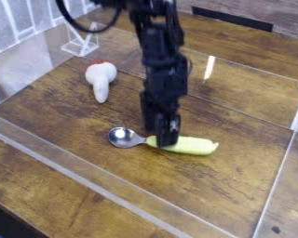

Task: Move the green spoon to the left side of the table

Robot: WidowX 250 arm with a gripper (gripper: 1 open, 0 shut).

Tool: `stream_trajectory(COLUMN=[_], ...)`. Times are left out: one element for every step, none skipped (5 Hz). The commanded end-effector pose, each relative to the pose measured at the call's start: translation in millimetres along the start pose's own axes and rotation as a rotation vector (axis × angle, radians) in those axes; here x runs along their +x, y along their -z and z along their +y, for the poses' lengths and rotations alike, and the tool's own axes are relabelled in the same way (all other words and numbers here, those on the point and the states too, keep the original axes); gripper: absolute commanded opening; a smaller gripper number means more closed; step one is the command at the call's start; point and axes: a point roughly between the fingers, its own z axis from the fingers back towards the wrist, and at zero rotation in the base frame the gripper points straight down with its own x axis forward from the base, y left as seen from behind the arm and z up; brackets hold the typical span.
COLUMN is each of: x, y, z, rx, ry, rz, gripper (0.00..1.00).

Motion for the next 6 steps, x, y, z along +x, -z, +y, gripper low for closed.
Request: stream_trajectory(x=[7.8,9.5,12.2,12.8,8.7,5.1], y=[-11.8,-11.9,-13.1,-22.5,-36.0,-45.6], z=[-6.4,-7.4,-8.6,-11.5,-13.6,-14.9], rx=[0.005,0.004,0.008,0.026,0.045,0.061], ry=[0.078,0.12,0.177,0.217,0.232,0.253], rz=[-0.012,-0.004,0.008,0.021,0.029,0.036], gripper=[1.0,0.0,0.0,0.0,0.0,0.0])
